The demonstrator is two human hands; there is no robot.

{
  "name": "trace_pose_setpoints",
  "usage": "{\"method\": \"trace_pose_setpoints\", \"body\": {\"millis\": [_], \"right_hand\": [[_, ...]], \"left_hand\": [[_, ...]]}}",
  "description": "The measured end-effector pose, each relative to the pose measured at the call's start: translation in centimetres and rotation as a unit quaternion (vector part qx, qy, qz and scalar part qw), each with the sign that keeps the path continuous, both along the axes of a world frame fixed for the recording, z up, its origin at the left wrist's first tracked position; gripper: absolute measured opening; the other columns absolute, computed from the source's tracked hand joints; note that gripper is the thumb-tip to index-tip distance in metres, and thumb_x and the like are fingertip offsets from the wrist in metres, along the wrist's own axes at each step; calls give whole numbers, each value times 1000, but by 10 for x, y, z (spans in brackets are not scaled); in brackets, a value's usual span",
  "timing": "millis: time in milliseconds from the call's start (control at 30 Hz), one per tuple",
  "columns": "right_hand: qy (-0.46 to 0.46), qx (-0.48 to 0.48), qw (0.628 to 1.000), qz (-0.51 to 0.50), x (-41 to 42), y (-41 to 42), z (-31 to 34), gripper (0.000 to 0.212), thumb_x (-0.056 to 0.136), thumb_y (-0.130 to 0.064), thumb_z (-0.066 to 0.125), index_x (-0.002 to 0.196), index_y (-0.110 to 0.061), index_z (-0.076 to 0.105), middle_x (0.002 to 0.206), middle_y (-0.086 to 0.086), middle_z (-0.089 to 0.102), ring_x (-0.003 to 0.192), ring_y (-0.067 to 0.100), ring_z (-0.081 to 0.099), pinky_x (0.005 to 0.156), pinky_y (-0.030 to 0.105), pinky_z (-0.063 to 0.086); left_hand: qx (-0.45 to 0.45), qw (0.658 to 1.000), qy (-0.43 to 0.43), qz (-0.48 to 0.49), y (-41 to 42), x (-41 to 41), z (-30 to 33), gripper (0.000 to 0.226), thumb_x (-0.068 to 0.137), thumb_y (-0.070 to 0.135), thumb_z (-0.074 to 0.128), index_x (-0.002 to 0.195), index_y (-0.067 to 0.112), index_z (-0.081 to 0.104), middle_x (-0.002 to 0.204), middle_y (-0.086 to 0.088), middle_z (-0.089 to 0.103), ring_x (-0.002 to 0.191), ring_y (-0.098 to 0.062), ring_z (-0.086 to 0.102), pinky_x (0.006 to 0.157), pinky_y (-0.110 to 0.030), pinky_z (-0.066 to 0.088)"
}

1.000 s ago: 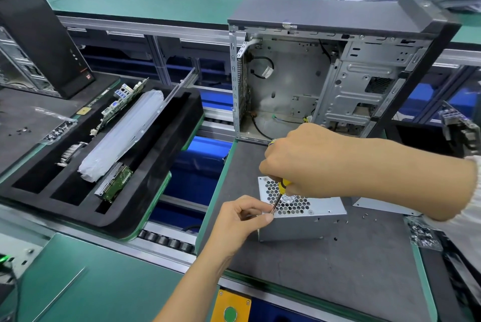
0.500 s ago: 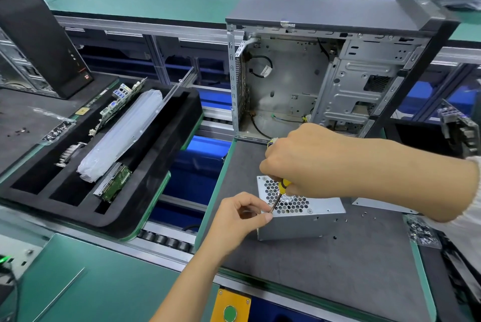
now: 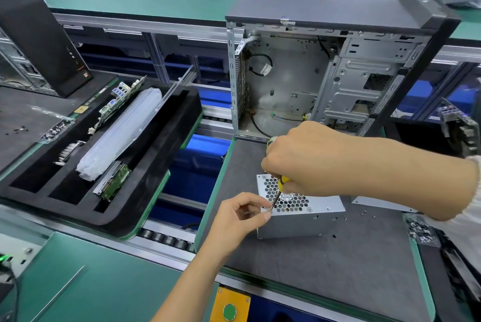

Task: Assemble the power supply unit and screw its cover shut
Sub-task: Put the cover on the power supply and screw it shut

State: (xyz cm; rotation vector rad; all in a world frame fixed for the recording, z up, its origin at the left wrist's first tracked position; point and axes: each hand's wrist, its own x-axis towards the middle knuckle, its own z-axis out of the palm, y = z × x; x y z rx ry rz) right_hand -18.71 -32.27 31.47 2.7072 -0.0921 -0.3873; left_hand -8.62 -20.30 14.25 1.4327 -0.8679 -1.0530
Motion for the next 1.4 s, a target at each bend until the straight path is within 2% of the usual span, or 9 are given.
{"method": "trace_pose_setpoints", "body": {"millis": [100, 300, 400, 500, 600, 733, 1033, 1167, 1400], "right_hand": [[9, -13, 1000, -4, 3, 2, 3, 51, 89, -41, 57, 59, -20, 21, 62, -2, 32, 49, 21, 29, 44, 24, 15], [24, -32, 999, -4, 6, 4, -2, 49, 97, -39, 48, 63, -15, 22, 62, 1, 27, 46, 15, 21, 43, 23, 18], [55, 2, 998, -24, 4, 2, -3, 25, 89, -35, 58, 89, -15, 44, 69, 3, 37, 48, 15, 24, 43, 26, 19], [72, 4, 997, -17, 4, 0, 1, 22, 85, -15, 55, 106, -16, 49, 89, 2, 46, 50, 14, 27, 43, 28, 19], [77, -23, 997, -14, 7, 2, 5, 12, 81, -8, 54, 88, -17, 50, 85, 2, 47, 49, 14, 30, 43, 27, 18], [88, -49, 995, -17, 11, 4, 7, 37, 74, -1, 58, 61, -17, 27, 68, -1, 32, 48, 15, 30, 44, 25, 16], [85, -57, 995, 8, 13, 4, 0, 40, 86, -14, 56, 60, -18, 26, 61, -1, 34, 46, 15, 32, 44, 24, 18], [121, -33, 992, -7, 16, 5, -1, 37, 86, -15, 55, 62, -18, 28, 63, -1, 36, 49, 15, 34, 44, 24, 22], [123, -74, 981, 131, 14, 8, -1, 32, 70, 3, 45, 59, -14, 21, 58, 1, 31, 64, 25, 46, 45, 23, 16]], "left_hand": [[-3, 1000, -13, -1, -3, -2, 1, 18, 79, 7, 79, 80, 25, 75, 76, 10, 60, 73, -7, 54, 73, -18, 45], [-7, 999, -47, 14, -4, -5, -3, 23, 78, 10, 80, 75, 32, 73, 73, 20, 58, 71, -3, 53, 71, -15, 43], [-13, 999, -39, 10, -3, -4, -4, 22, 79, 7, 80, 79, 28, 74, 75, 19, 58, 72, -5, 52, 72, -16, 43], [-12, 999, -36, 1, -1, -4, -5, 25, 79, 6, 79, 86, 29, 73, 76, 18, 58, 74, -5, 53, 73, -16, 44], [-11, 999, -44, 5, -1, -3, -6, 27, 78, 6, 80, 87, 31, 73, 81, 11, 58, 76, -6, 54, 76, -18, 46], [-12, 998, -56, 9, -1, -5, -7, 25, 79, 6, 79, 86, 29, 72, 78, 20, 58, 75, -3, 53, 75, -16, 45], [-9, 998, -50, 31, -3, -7, -6, 21, 77, 9, 82, 82, 28, 74, 76, 15, 61, 75, -5, 54, 73, -17, 46], [-16, 999, -36, 30, -3, -7, -6, 18, 77, 8, 82, 85, 22, 75, 80, 0, 61, 74, -9, 52, 72, -19, 47], [-15, 999, -39, 24, -4, -5, -10, 23, 77, 11, 82, 80, 32, 74, 72, 16, 62, 72, -6, 53, 75, -20, 49]]}}
